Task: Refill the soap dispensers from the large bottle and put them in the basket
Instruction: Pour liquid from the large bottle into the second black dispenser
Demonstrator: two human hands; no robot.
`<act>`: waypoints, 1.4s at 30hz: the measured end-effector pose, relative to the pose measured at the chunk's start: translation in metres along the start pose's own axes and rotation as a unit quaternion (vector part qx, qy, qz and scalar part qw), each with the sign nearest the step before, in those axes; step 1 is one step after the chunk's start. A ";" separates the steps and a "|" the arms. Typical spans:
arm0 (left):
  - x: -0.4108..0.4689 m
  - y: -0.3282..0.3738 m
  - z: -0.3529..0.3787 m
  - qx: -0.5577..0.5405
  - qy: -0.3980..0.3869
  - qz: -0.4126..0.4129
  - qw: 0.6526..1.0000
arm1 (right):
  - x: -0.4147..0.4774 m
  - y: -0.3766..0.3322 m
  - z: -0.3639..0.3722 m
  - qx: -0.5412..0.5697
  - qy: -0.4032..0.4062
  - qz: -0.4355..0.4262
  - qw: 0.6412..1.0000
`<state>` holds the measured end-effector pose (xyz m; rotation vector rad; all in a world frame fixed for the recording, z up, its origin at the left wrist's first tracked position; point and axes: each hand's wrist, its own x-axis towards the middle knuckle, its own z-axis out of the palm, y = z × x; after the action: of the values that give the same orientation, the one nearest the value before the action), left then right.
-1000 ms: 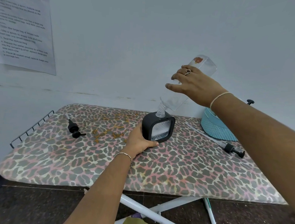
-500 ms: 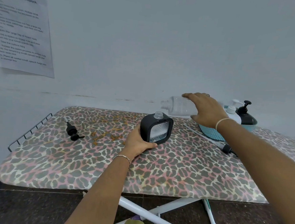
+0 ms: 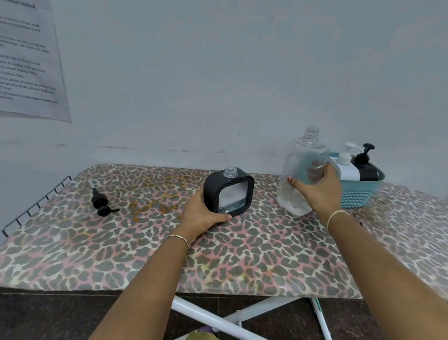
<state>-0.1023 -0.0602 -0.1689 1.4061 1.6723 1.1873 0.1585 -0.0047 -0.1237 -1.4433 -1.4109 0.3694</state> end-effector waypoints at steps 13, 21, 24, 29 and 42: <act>0.002 -0.002 0.003 0.007 0.017 -0.015 1.000 | -0.004 0.022 0.015 0.045 -0.019 0.067 0.997; 0.003 -0.003 0.003 0.016 0.015 -0.010 1.000 | -0.013 0.025 0.014 0.022 -0.025 0.080 0.996; 0.004 -0.004 0.004 0.016 0.017 -0.011 1.000 | -0.020 0.021 0.012 0.024 -0.019 0.076 0.997; 0.000 -0.001 0.006 0.036 0.027 0.001 0.999 | -0.040 0.013 0.011 0.006 0.005 0.083 0.997; -0.020 0.003 -0.029 0.028 0.006 0.011 1.000 | -0.129 -0.041 0.071 -0.056 -0.058 0.059 0.995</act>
<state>-0.1228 -0.0868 -0.1563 1.4574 1.7145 1.1705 0.0458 -0.0945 -0.1745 -1.6239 -1.4631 0.4616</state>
